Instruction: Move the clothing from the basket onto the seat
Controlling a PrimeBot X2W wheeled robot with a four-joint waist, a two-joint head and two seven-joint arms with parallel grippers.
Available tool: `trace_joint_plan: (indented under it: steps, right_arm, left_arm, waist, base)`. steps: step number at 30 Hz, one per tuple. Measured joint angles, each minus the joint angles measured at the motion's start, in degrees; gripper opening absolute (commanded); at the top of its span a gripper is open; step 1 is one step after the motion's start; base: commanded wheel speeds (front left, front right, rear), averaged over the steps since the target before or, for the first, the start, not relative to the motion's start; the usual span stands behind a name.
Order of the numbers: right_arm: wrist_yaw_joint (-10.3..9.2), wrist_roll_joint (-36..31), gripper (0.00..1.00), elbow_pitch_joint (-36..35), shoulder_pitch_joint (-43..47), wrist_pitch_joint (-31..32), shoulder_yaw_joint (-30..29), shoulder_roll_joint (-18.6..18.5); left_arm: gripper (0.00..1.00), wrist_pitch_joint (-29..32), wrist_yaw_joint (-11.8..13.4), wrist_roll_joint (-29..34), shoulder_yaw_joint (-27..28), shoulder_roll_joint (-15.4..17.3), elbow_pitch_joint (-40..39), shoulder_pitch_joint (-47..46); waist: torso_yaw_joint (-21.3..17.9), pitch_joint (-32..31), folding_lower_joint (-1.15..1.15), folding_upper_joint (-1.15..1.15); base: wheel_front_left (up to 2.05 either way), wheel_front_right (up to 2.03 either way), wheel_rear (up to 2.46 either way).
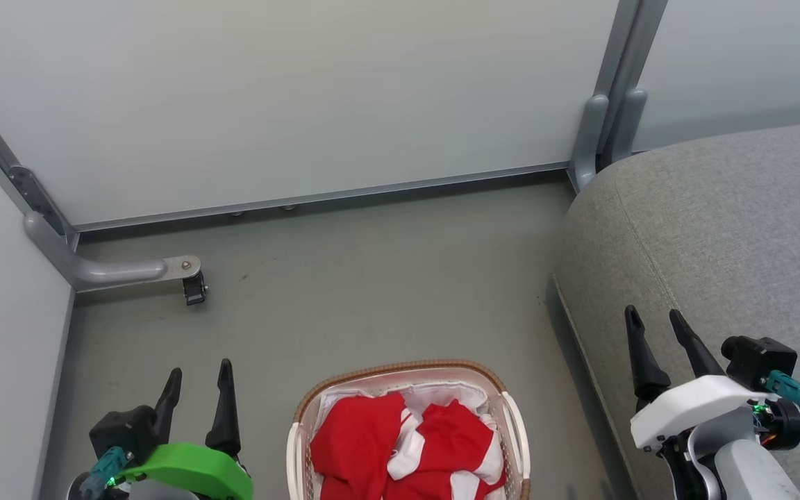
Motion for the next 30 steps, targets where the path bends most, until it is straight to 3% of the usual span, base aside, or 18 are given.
trace_joint_plan:
  steps: [30]
  right_arm:
    - [0.01,-13.9,1.00,2.9,0.6,-3.4,0.5,1.0]
  left_arm:
    - [1.00,-3.4,1.5,9.7,-2.8,-0.3,1.2,1.8]
  waist:
    - [-0.2,0.5,0.00,0.00]
  base:
    - [0.00,0.00,0.00]
